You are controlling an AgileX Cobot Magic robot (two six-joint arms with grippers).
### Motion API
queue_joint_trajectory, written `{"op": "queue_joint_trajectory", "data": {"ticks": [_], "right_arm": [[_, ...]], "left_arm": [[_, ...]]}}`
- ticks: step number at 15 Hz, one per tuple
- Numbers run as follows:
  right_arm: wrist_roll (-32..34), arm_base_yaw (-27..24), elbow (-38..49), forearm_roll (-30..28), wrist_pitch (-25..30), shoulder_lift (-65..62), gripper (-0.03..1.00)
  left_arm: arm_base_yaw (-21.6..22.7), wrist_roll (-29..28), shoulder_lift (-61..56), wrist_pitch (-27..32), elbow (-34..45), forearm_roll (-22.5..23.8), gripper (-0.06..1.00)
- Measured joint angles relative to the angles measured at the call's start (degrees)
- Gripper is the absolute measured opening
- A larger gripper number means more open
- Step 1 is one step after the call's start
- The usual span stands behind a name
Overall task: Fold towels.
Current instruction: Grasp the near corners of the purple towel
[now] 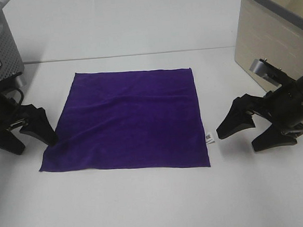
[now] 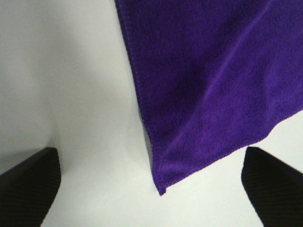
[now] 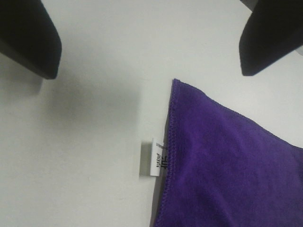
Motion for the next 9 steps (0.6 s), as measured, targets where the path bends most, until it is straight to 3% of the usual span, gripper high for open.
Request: {"op": "queue_joint_trajectory", "data": {"ticks": [3, 9], "right_arm": [[0.2, 0.0, -0.1, 0.1, -1.2, 1.8, 0.99], [-0.2, 0.0, -1.4, 4.9, 1.9, 5.4, 0.98]], "left_arm": [[0.2, -1.3, 0.0, -0.1, -0.1, 0.1, 0.97], [0.3, -1.6, 0.1, -0.1, -0.1, -0.2, 0.97]]}}
